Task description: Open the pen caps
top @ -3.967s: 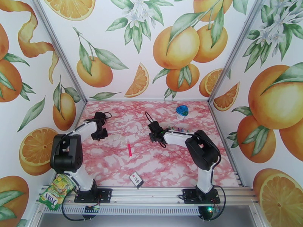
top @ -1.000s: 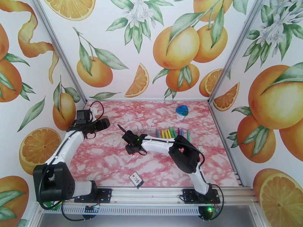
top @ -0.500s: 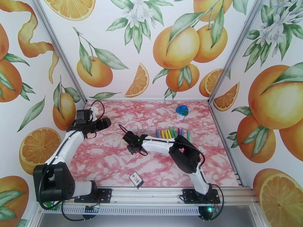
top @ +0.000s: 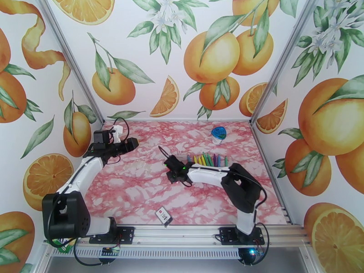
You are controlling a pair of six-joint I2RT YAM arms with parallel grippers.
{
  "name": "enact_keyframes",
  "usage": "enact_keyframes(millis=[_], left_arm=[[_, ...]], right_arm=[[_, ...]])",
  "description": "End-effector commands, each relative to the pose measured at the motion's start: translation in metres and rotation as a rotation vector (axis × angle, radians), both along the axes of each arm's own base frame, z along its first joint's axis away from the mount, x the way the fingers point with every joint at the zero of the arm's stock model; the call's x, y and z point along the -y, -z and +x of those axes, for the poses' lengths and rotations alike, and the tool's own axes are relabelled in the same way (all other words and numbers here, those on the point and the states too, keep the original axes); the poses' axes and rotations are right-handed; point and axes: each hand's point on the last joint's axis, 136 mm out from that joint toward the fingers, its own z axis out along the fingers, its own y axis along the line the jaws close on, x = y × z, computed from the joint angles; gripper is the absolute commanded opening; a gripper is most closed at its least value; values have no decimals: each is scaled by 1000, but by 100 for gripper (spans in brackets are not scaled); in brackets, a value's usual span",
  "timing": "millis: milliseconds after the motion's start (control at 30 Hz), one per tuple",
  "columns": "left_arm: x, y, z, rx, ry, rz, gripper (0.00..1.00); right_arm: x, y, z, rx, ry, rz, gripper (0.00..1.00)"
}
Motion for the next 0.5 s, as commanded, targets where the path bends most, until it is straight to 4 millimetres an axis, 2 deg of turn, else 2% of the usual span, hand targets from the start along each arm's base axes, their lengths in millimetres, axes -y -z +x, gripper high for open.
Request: enact_keyframes(millis=[0,267,467], left_arm=[[27,-18,6,58,97,-48,76],[87,-40,7,115,277,-117,75],[126,-39,2,115,385,-132,72]], right_arm=[[-18,-47,10,96,-63,190,7],[-13,-87,5,190,-119,298,5],[-11,-109,2,246,-123,358,5]])
